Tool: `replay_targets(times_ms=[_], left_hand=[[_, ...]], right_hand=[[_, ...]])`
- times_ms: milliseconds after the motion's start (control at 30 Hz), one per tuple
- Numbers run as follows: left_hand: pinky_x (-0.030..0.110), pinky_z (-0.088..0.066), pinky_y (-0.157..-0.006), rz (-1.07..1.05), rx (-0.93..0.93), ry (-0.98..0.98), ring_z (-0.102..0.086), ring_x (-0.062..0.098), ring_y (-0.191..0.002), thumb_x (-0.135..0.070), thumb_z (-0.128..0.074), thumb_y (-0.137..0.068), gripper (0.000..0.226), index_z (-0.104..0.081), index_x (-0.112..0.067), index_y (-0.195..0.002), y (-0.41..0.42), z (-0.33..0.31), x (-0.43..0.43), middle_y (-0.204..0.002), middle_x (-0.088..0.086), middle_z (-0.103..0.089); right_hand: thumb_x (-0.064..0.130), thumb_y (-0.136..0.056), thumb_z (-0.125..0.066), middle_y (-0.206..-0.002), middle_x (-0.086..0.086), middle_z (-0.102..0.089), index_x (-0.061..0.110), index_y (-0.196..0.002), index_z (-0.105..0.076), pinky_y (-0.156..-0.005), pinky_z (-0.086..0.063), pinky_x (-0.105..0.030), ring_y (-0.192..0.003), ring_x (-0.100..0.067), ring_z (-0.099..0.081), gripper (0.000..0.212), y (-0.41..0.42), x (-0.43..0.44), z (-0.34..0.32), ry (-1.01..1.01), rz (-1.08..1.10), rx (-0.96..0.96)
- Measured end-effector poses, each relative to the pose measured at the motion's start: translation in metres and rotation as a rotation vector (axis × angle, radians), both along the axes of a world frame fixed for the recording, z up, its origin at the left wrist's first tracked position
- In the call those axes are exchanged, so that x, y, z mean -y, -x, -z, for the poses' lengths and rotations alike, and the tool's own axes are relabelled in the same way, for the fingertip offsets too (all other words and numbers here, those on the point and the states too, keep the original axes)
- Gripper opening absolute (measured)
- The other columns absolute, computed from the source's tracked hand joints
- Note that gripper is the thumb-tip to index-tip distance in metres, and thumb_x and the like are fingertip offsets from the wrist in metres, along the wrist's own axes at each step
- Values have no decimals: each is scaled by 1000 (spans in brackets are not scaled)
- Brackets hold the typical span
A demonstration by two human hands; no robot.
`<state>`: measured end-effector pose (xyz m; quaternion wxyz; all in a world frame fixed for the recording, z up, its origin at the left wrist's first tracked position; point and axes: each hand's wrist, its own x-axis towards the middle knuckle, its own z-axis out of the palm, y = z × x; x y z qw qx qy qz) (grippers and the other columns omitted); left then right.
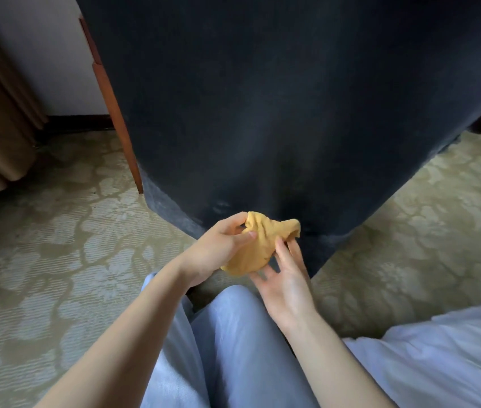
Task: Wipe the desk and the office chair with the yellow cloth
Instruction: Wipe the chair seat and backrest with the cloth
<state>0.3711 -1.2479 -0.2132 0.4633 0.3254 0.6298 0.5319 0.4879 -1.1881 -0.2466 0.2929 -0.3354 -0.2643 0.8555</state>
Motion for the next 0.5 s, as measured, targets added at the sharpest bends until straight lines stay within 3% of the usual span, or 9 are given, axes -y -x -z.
replay_targets(times_ms=[133, 200, 300, 367, 433, 500], left_hand=[[44, -46, -98, -83, 55, -8, -64, 20, -102, 1, -49, -95, 21, -61, -6, -111, -3, 3, -3, -107, 8, -68], [41, -44, -100, -59, 51, -1, -62, 20, -109, 2, -53, -92, 27, -61, -10, -114, -1, 6, -2, -115, 5, -67], [30, -44, -93, -166, 29, 9, -59, 14, -111, 0, -54, -92, 37, -59, -25, -118, 9, 5, -2, -128, -1, -60], [31, -42, -94, -332, 86, -10, -56, 14, -116, -9, -52, -95, 35, -55, -29, -123, 25, 3, 0, -133, -2, -55], [34, -38, -103, -408, 116, -34, -48, 16, -126, -27, -47, -99, 36, -47, -33, -135, 43, 2, 4, -143, -6, -46], [34, -32, -107, -437, 113, -63, -36, 17, -137, -41, -39, -101, 43, -34, -39, -144, 63, 0, 4, -153, -10, -31]], right_hand=[[14, -93, -57, -111, 1, -68, 17, -119, -61, -98, -48, -44, -105, -15, -63, 26, 10, -5, -16, -535, 194, 330], [12, -91, -59, -110, 6, -65, 16, -112, -63, -96, -47, -39, -107, -14, -59, 22, 16, -11, -23, -868, 315, 461], [8, -87, -60, -107, 8, -62, 13, -109, -67, -91, -46, -30, -108, -19, -52, 24, 25, -28, -35, -1448, 499, 477], [6, -88, -58, -101, 2, -68, 14, -104, -72, -87, -42, -32, -103, -20, -47, 22, 35, -49, -42, -1935, 536, 477], [7, -92, -55, -97, 1, -71, 18, -100, -74, -81, -38, -33, -100, -21, -47, 24, 51, -71, -47, -2369, 459, 469], [4, -92, -54, -92, 0, -71, 18, -96, -75, -79, -38, -32, -98, -21, -50, 25, 68, -84, -46, -2676, 339, 423]])
